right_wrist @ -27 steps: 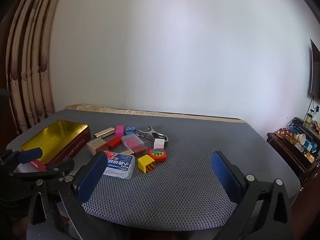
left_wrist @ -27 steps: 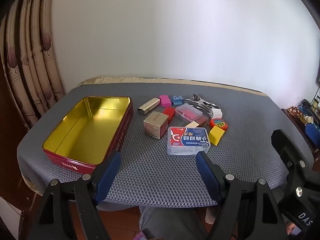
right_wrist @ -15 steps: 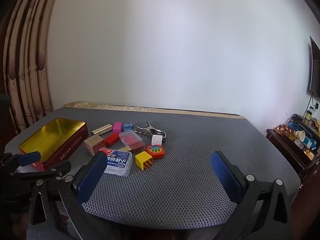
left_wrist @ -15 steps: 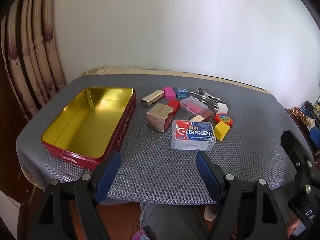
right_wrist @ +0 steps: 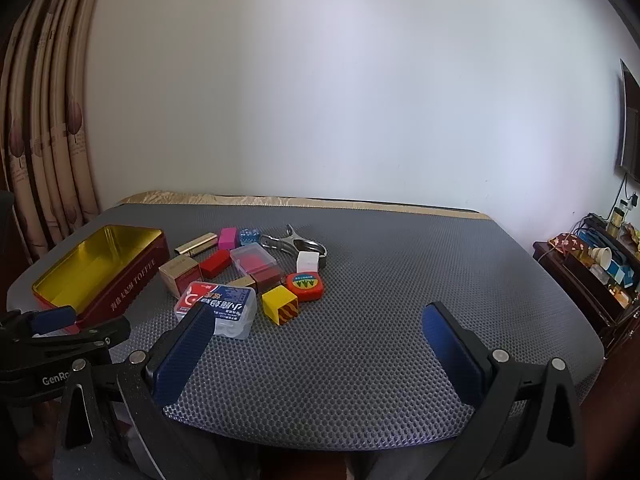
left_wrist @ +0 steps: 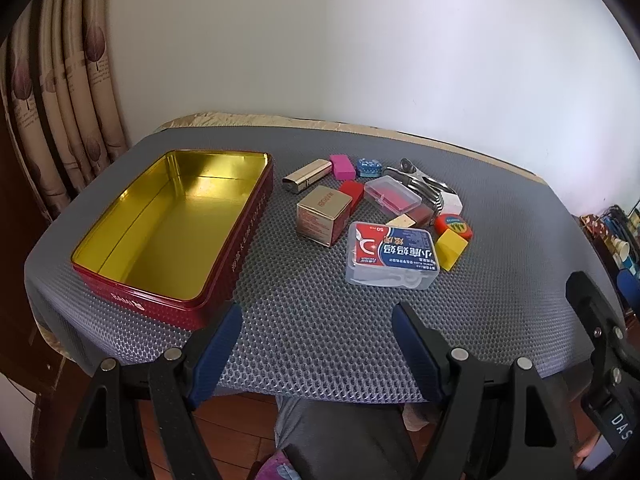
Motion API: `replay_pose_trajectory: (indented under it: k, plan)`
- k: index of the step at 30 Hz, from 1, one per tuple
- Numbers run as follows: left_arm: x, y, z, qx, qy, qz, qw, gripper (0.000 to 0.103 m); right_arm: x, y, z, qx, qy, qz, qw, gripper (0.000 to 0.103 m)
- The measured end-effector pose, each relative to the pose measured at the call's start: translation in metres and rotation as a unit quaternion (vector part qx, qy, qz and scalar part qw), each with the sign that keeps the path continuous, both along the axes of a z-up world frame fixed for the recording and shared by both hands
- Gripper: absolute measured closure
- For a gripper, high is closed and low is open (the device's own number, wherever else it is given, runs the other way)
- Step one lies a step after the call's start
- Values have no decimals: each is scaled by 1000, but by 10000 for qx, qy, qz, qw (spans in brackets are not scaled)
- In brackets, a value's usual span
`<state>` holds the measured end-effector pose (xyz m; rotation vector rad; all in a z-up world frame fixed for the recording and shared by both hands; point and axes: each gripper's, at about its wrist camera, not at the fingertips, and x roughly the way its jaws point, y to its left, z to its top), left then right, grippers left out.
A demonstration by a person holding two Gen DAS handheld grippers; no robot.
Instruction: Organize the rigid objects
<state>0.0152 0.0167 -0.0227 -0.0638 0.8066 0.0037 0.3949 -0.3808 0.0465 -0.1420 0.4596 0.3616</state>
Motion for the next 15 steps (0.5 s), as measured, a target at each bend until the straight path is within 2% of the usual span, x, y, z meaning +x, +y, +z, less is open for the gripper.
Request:
replay_pose_trajectory:
  k: [8,15]
  plan:
    - [6,1,-3,-51,167,-67,9998,23,6,-6,-4,-5,138,-17,9999,0]
    - [18,-4,-13,-88,424,-331,9985,24,22,-11,-12,-35,388,-19,9992,0]
